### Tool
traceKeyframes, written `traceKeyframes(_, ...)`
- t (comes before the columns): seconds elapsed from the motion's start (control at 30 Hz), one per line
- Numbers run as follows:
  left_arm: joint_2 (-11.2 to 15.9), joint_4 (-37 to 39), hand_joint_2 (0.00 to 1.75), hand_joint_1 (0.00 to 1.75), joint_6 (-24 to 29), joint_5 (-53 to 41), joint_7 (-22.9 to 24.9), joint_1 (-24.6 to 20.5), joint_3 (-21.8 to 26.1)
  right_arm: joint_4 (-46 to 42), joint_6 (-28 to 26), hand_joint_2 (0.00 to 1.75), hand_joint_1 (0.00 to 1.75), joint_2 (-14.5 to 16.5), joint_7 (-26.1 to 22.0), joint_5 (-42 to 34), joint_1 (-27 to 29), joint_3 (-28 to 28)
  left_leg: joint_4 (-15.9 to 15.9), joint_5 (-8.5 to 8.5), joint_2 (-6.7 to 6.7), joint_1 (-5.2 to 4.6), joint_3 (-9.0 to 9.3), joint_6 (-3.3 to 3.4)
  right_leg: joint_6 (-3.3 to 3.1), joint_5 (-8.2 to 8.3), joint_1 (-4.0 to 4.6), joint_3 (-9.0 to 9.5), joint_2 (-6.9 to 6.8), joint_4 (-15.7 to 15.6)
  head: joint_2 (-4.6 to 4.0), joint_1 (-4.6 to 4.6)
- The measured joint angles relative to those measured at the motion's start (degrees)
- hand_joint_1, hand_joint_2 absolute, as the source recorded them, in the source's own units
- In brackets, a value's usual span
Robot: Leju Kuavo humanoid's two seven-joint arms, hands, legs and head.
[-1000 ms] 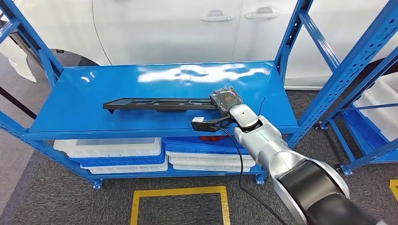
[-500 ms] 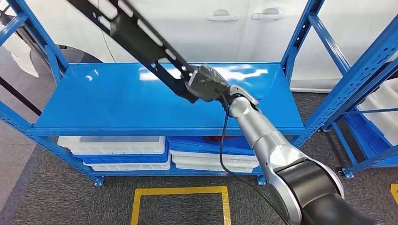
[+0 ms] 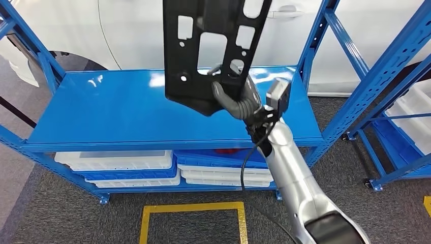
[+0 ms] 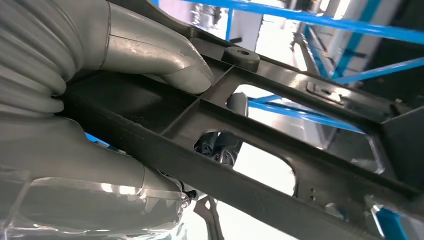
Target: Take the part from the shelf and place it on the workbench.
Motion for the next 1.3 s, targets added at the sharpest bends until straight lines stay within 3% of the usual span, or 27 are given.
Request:
traceKeyframes(0.07, -0.01, 0.00, 1.75, 0.00, 0.23, -0.01, -0.45, 0.20, 0.35, -4.04, -1.23, 1.75, 1.75, -0.82, -1.85, 0.43, 6.02, 1.31, -3.46, 0.59, -0.04, -0.42, 1.74, 0.49, 0.50, -0.12, 0.00, 0.08, -0.03, -0.08, 0.00, 0.00)
traceKeyframes(0.2, -0.01, 0.00, 1.75, 0.00, 0.99, -0.53, -0.55, 0.63, 0.40, -11.30, -6.54, 1.75, 1.75, -2.40, -5.21, 4.24, 17.86, 5.01, -4.73, 1.02, -0.10, -0.19, 2.49, 1.25, 1.81, -1.05, -0.01, 0.09, -0.10, 0.56, 0.00, 0.01)
traceKeyframes(0.23, -0.03, 0.00, 1.75, 0.00, 1.08, -0.55, -0.58, 0.59, 0.40, -12.97, -7.70, 1.75, 1.75, -2.74, -5.67, 5.24, 20.39, 5.89, -5.16, 1.22, -0.06, -0.01, 2.74, 1.51, 2.11, -2.34, -0.03, -0.69, -0.10, 2.42, 0.00, 0.01)
traceKeyframes(0.33, -0.04, 0.00, 1.75, 0.00, 1.37, -0.56, -0.84, 0.53, 0.40, -17.11, -10.00, 1.75, 1.75, -3.61, -6.20, 7.56, 26.80, 7.82, -5.39, 1.25, 0.01, 0.06, 2.87, 1.82, 2.77, -7.50, -0.36, -5.62, -0.12, 12.82, 0.00, 0.01)
traceKeyframes(0.37, -0.03, 0.00, 1.75, 0.00, 1.46, -0.55, -0.93, 0.55, 0.40, -18.22, -10.38, 1.75, 1.75, -3.79, -6.25, 8.03, 28.43, 8.27, -5.36, 1.20, 0.01, 0.06, 2.87, 1.80, 2.95, -7.99, -0.51, -6.69, -0.13, 14.96, 0.00, 0.00)
traceKeyframes(0.4, -0.03, 0.00, 1.75, 0.00, 1.54, -0.55, -1.03, 0.55, 0.40, -19.19, -10.56, 1.75, 1.75, -3.92, -6.26, 8.36, 29.68, 8.62, -5.30, 1.15, 0.01, 0.09, 2.88, 1.72, 3.11, -7.34, -0.68, -6.68, -0.16, 14.91, 0.00, 0.00)
traceKeyframes(0.47, -0.04, 0.00, 1.75, 0.00, 1.64, -0.54, -1.38, 0.49, 0.40, -21.06, -10.82, 1.75, 1.75, -4.09, -6.25, 8.94, 31.34, 9.10, -4.93, 0.89, -0.01, 0.20, 2.90, 1.37, 3.30, -3.82, -1.07, -3.41, -0.25, 8.68, 0.00, 0.01)
traceKeyframes(0.53, -0.03, 0.00, 1.75, 0.00, 1.77, -0.63, -1.84, 0.35, 0.39, -22.81, -11.13, 1.75, 1.75, -4.17, -6.27, 9.68, 32.38, 9.32, -4.21, 0.40, -0.08, 0.10, 2.79, 0.72, 2.94, -1.51, -1.11, 0.14, -0.21, 1.98, 0.00, 0.01)
traceKeyframes(0.57, -0.02, 0.00, 1.75, 0.00, 1.87, -0.74, -2.01, 0.26, 0.37, -23.62, -11.26, 1.75, 1.75, -4.20, -6.31, 10.02, 32.90, 9.38, -3.95, 0.18, -0.10, 0.01, 2.76, 0.39, 2.59, -1.22, -1.03, 0.95, -0.13, 0.42, 0.00, 0.01)
traceKeyframes(0.7, -0.02, 0.00, 1.75, 0.00, 2.73, -1.85, -1.40, -0.05, 0.15, -26.23, -11.30, 1.75, 1.75, -4.27, -6.48, 10.83, 34.84, 9.69, -3.20, -0.65, -0.05, 0.18, 2.66, -0.88, 0.91, -1.07, -0.89, 1.11, -0.01, -0.09, 0.00, 0.00)
traceKeyframes(0.77, -0.04, 0.00, 1.75, 0.00, 3.13, -2.48, -0.63, -0.17, -0.14, -27.08, -11.34, 1.75, 1.75, -4.26, -6.55, 11.18, 35.31, 9.91, 1.16, -3.51, 0.01, 0.32, 0.89, -1.41, 0.39, -0.95, -1.03, 1.15, -0.10, -0.23, 0.00, 0.00)
traceKeyframes(0.83, -0.07, 0.00, 1.75, 0.00, 3.27, -2.91, -0.06, -0.26, -0.49, -27.47, -11.51, 1.75, 1.75, -4.26, -6.60, 11.38, 35.69, 10.06, 8.76, -7.27, 0.02, 0.39, -2.42, -1.79, 0.15, -0.98, -0.90, 1.12, -0.17, -0.21, 0.00, 0.00)
traceKeyframes(0.87, -0.07, 0.00, 1.75, 0.00, 3.33, -3.06, 0.14, -0.30, -0.63, -27.51, -11.67, 1.75, 1.75, -4.26, -6.61, 11.42, 35.87, 10.09, 11.63, -8.15, 0.02, 0.40, -3.68, -1.87, 0.11, -1.00, -0.82, 1.13, -0.20, -0.20, 0.00, 0.00)
traceKeyframes(0.9, -0.07, 0.00, 1.75, 0.00, 3.43, -3.17, 0.34, -0.36, -0.77, -27.53, -11.86, 1.75, 1.75, -4.26, -6.60, 11.44, 36.01, 10.11, 12.73, -7.99, 0.02, 0.40, -4.11, -1.85, 0.09, -1.01, -0.76, 1.15, -0.20, -0.19, 0.00, 0.00)
traceKeyframes(0.93, -0.07, 0.00, 1.75, 0.00, 3.55, -3.19, 0.47, -0.42, -0.89, -27.55, -12.04, 1.75, 1.75, -4.26, -6.60, 11.45, 36.10, 10.13, 11.40, -6.67, 0.02, 0.39, -3.41, -1.71, 0.09, -1.02, -0.69, 1.21, -0.17, -0.19, 0.00, 0.00)
traceKeyframes(1.0, -0.07, 0.00, 1.75, 0.00, 3.73, -2.75, 0.57, -0.57, -1.01, -27.63, -12.33, 1.75, 1.75, -4.26, -6.60, 11.39, 36.13, 10.14, 3.55, -2.74, 0.02, 0.32, 0.45, -1.10, 0.15, -1.05, -0.60, 1.37, -0.08, -0.18, 0.00, 0.00)
traceKeyframes(1.07, -0.07, 0.00, 1.75, 0.00, 3.20, -2.35, 0.50, -0.72, -1.04, -27.72, -12.52, 1.75, 1.75, -4.26, -6.60, 11.22, 36.12, 10.14, -2.64, -0.95, 0.01, 0.03, 3.35, -0.44, 0.53, -1.02, -0.43, 1.31, -0.03, -0.14, 0.00, 0.00)
traceKeyframes(1.2, -0.09, 0.00, 1.75, 0.00, 1.44, -2.20, 0.71, -0.66, -1.08, -27.71, -12.96, 1.75, 1.75, -4.27, -6.64, 10.91, 36.18, 10.13, -4.47, -0.49, -0.01, -0.05, 4.04, 0.75, 1.90, -1.11, -0.47, 1.11, -0.06, -0.01, 0.00, 0.00)
traceKeyframes(1.23, -0.12, 0.00, 1.75, 0.00, 1.17, -2.07, 0.91, -0.66, -1.06, -27.71, -13.06, 1.75, 1.75, -4.28, -6.69, 10.83, 36.24, 10.13, -4.82, -0.22, 0.04, 0.08, 4.16, 1.14, 2.18, -1.91, -0.48, 0.68, -0.07, 1.01, 0.00, 0.00)
traceKeyframes(1.3, -0.19, 0.00, 1.75, 0.00, 0.73, -1.78, 1.42, -0.67, -1.04, -27.67, -13.21, 1.75, 1.75, -4.29, -6.78, 10.65, 36.53, 10.09, -5.10, 0.15, 0.18, 0.13, 4.20, 1.61, 2.57, -5.38, -0.56, -1.85, -0.10, 6.67, 0.00, 0.00)
